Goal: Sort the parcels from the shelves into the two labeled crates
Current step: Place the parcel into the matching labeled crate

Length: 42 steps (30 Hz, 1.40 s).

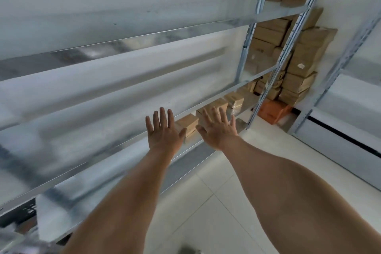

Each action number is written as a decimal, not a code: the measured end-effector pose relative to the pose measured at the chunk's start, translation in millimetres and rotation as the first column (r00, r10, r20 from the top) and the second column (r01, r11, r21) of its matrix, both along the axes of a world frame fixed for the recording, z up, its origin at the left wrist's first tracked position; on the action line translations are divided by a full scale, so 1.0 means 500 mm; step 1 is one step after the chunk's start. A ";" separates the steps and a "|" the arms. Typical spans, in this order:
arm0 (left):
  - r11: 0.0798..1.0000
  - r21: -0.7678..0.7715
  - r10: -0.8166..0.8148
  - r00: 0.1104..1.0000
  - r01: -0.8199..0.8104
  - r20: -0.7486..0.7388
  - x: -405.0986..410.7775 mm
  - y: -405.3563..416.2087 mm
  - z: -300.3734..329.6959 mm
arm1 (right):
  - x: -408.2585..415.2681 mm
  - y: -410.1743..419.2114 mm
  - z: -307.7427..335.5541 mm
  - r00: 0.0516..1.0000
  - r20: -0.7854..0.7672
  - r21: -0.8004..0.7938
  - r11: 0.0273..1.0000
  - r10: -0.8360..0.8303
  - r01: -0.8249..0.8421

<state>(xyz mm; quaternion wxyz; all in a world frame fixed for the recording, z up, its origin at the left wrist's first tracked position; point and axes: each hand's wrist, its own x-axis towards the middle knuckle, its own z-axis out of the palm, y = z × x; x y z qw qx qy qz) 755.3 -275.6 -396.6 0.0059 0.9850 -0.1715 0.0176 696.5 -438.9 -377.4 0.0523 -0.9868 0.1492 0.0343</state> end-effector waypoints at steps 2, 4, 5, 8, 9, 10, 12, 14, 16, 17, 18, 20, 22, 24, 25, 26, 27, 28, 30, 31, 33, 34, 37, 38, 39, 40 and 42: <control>1.000 -0.007 0.015 0.999 -0.015 -0.038 0.045 -0.061 -0.016 | 0.045 -0.058 -0.010 1.000 -0.018 0.022 1.000 0.003 -0.002; 1.000 -0.007 0.021 0.996 -0.021 -0.081 0.081 -0.120 -0.033 | 0.084 -0.119 -0.021 0.999 -0.037 0.021 1.000 0.002 -0.001; 1.000 -0.002 0.019 0.995 -0.020 -0.101 0.093 -0.148 -0.040 | 0.098 -0.149 -0.025 0.998 -0.057 0.018 1.000 0.004 -0.003; 0.999 0.018 0.029 0.992 -0.027 -0.120 0.125 -0.222 -0.061 | 0.140 -0.234 -0.038 0.995 -0.101 0.015 1.000 0.023 -0.022; 0.999 0.023 0.040 0.991 -0.037 -0.127 0.138 -0.246 -0.069 | 0.156 -0.262 -0.042 0.993 -0.109 0.022 0.999 0.034 -0.031; 0.998 0.027 0.053 0.989 -0.049 -0.137 0.151 -0.270 -0.077 | 0.172 -0.290 -0.049 0.992 -0.117 0.029 0.999 0.045 -0.042; 0.996 0.031 0.087 0.983 -0.083 -0.160 0.176 -0.320 -0.098 | 0.205 -0.348 -0.070 0.989 -0.130 0.038 0.998 0.064 -0.060; 0.991 0.039 0.134 0.974 -0.129 -0.182 0.195 -0.370 -0.125 | 0.241 -0.405 -0.097 0.983 -0.159 0.049 0.995 0.094 -0.088; 0.982 0.052 0.187 0.960 -0.180 -0.206 0.209 -0.420 -0.151 | 0.278 -0.458 -0.124 0.969 -0.198 0.066 0.989 0.146 -0.135; 0.976 0.060 0.219 0.951 -0.211 -0.219 0.213 -0.445 -0.163 | 0.296 -0.484 -0.137 0.961 -0.215 0.073 0.984 0.177 -0.164; 0.968 0.069 0.251 0.940 -0.242 -0.230 0.218 -0.469 -0.173 | 0.316 -0.509 -0.148 0.952 -0.227 0.081 0.978 0.207 -0.194; 0.952 0.092 0.306 0.914 -0.291 -0.267 0.229 -0.520 -0.190 | 0.353 -0.558 -0.174 0.930 -0.263 0.099 0.966 0.258 -0.240; 0.938 0.103 0.348 0.891 -0.332 -0.291 0.243 -0.565 -0.212 | 0.385 -0.602 -0.203 0.908 -0.291 0.087 0.954 0.301 -0.288; 0.924 0.108 0.382 0.871 -0.367 -0.310 0.255 -0.599 -0.242 | 0.404 -0.635 -0.238 0.878 -0.333 0.078 0.938 0.343 -0.336; 0.915 0.114 0.402 0.857 -0.387 -0.323 0.260 -0.612 -0.257 | 0.410 -0.648 -0.258 0.865 -0.351 0.078 0.931 0.360 -0.356; 0.905 0.122 0.423 0.841 -0.407 -0.337 0.266 -0.623 -0.271 | 0.415 -0.658 -0.279 0.852 -0.364 0.075 0.924 0.376 -0.375; 0.896 0.128 0.442 0.825 -0.425 -0.352 0.274 -0.631 -0.286 | 0.422 -0.666 -0.301 0.840 -0.376 0.072 0.917 0.390 -0.393; 0.888 0.128 0.456 0.809 -0.442 -0.372 0.283 -0.639 -0.303 | 0.431 -0.674 -0.324 0.830 -0.384 0.073 0.909 0.406 -0.410; 0.880 0.133 0.469 0.786 -0.456 -0.403 0.304 -0.648 -0.345 | 0.454 -0.684 -0.375 0.813 -0.392 0.084 0.897 0.431 -0.435; 0.876 0.138 0.475 0.780 -0.461 -0.408 0.316 -0.650 -0.370 | 0.467 -0.686 -0.401 0.806 -0.396 0.085 0.892 0.439 -0.444; 0.866 0.138 0.490 0.761 -0.481 -0.425 0.345 -0.649 -0.424 | 0.498 -0.685 -0.457 0.801 -0.391 0.085 0.885 0.452 -0.458; 0.854 0.133 0.505 0.742 -0.502 -0.442 0.362 -0.647 -0.453 | 0.515 -0.683 -0.486 0.804 -0.383 0.089 0.885 0.454 -0.458; 0.809 0.084 0.547 0.695 -0.581 -0.467 0.429 -0.629 -0.550 | 0.584 -0.664 -0.587 0.826 -0.339 0.134 0.892 0.450 -0.431; 0.791 0.037 0.555 0.690 -0.611 -0.466 0.454 -0.619 -0.589 | 0.611 -0.654 -0.630 0.842 -0.296 0.154 0.893 0.451 -0.424; 0.767 -0.012 0.565 0.684 -0.641 -0.462 0.481 -0.609 -0.631 | 0.639 -0.644 -0.673 0.860 -0.246 0.186 0.892 0.448 -0.412; 0.738 -0.058 0.577 0.673 -0.673 -0.464 0.508 -0.599 -0.670 | 0.668 -0.631 -0.711 0.881 -0.189 0.243 0.890 0.434 -0.387; 0.650 -0.167 0.607 0.638 -0.742 -0.474 0.564 -0.580 -0.750 | 0.726 -0.605 -0.785 0.929 -0.076 0.400 0.864 0.363 -0.305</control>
